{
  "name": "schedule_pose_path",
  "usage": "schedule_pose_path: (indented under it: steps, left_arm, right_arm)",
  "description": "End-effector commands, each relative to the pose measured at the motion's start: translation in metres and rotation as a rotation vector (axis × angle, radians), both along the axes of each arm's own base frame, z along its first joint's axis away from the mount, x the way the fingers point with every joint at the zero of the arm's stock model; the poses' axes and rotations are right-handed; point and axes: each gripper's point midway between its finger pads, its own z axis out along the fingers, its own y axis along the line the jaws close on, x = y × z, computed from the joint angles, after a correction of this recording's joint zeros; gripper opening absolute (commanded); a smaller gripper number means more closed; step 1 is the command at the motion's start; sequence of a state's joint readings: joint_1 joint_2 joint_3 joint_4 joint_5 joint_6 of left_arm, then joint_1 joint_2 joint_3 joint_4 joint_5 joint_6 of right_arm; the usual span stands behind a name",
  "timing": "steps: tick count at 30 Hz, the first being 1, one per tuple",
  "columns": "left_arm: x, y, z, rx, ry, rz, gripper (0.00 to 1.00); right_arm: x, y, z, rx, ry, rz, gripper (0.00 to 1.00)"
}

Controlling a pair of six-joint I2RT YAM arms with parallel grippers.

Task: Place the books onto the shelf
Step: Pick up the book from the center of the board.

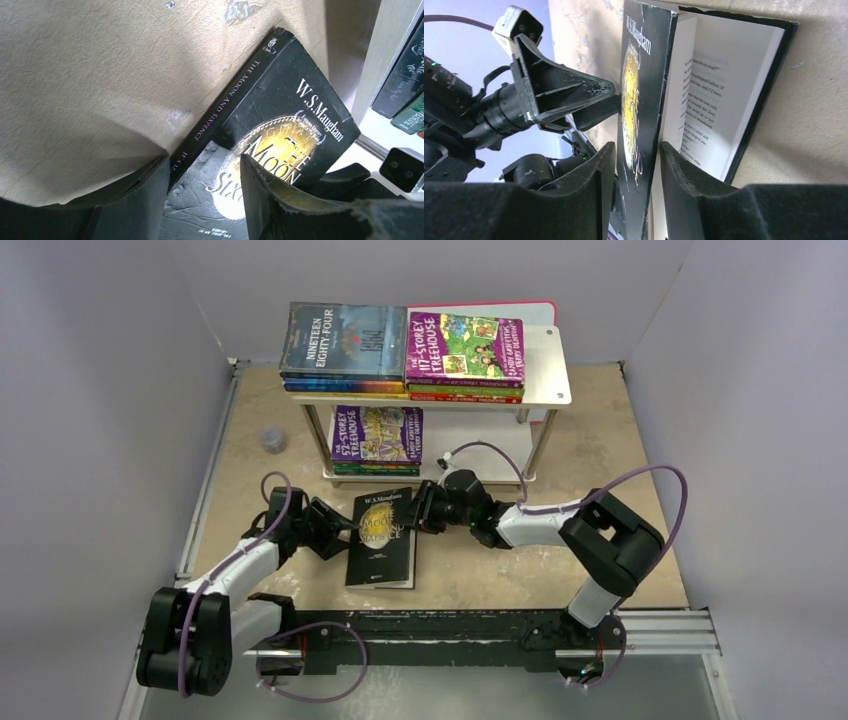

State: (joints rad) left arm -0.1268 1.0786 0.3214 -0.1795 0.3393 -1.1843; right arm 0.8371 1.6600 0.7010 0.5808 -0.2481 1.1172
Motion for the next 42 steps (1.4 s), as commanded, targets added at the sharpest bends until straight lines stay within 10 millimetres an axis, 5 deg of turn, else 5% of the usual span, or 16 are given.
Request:
schedule_pose_path:
  steps: [1,4,11,18,21,24,31,42]
  left_arm:
    - [-0.01,0.002,-0.017,0.039,0.027,-0.025,0.54]
    - [-0.01,0.003,-0.018,0.043,0.025,-0.025,0.54]
    - [-0.002,-0.001,-0.006,0.03,-0.03,-0.053,0.55]
    - [0.002,-0.011,0.019,-0.013,-0.14,-0.116,0.59]
    - [0.002,-0.037,0.062,-0.184,-0.308,-0.213,0.6]
    - [-0.007,-0.042,0.086,-0.225,-0.396,-0.255,0.62]
    - [-0.031,-0.047,0.088,-0.283,-0.413,-0.296,0.66]
    - [-0.045,-0.071,0.129,-0.345,-0.569,-0.459,0.67]
  right_arm:
    - [-0.001,0.009,0.0,-0.013,0.002,0.023,0.41]
    - [0.0,0.009,0.0,-0.017,0.0,0.021,0.38]
    - [-0.004,0.003,0.016,0.021,-0.013,0.022,0.01]
    - [-0.003,-0.016,0.044,0.096,-0.048,0.063,0.0]
    - [-0.006,-0.023,0.063,0.162,-0.072,0.09,0.0]
    - [-0.009,-0.03,0.083,0.213,-0.106,0.112,0.0]
    - [-0.028,-0.037,0.121,0.313,-0.152,0.166,0.0]
    - [-0.05,-0.04,0.136,0.426,-0.18,0.25,0.0]
